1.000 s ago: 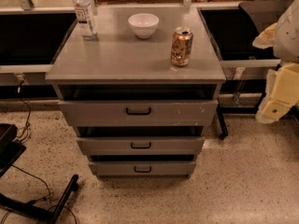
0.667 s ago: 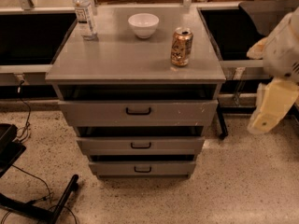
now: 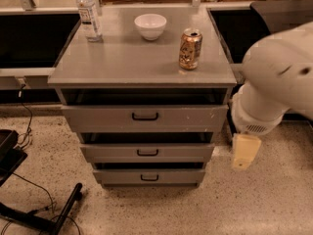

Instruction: Open bottom drawer

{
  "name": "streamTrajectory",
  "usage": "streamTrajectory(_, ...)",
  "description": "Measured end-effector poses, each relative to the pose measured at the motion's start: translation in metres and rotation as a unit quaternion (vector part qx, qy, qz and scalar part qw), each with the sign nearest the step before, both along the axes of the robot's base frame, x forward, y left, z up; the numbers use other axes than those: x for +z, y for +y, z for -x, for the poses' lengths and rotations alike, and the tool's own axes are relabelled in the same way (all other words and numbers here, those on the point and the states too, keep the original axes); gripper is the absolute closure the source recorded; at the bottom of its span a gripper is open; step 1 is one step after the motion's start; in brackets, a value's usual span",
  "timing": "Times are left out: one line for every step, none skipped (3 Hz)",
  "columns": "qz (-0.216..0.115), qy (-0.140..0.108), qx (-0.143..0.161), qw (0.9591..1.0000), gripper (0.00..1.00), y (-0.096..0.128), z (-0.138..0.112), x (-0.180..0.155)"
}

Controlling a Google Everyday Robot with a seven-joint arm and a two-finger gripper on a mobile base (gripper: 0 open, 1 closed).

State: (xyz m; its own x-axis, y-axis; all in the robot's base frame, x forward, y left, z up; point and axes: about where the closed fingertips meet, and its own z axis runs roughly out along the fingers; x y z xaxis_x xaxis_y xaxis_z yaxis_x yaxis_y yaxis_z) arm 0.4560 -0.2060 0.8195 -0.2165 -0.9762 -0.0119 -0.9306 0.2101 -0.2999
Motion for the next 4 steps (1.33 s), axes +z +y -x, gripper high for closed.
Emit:
streamTrajectory(0.014,0.009,0.014,0.9998,0.0,-0.002,-0.011,-0.069)
streamTrajectory(-0.018,0.014,-0.003,0.9997,0.0,-0.004,-0.01,-0.119)
streamTrajectory(-0.026,0.007,-0.003,0.9996,0.0,-0.002,-0.014,-0.123)
streamTrajectory(-0.031,-0.002,-0.002,0.9995,0.0,0.0,-0.014,-0.123)
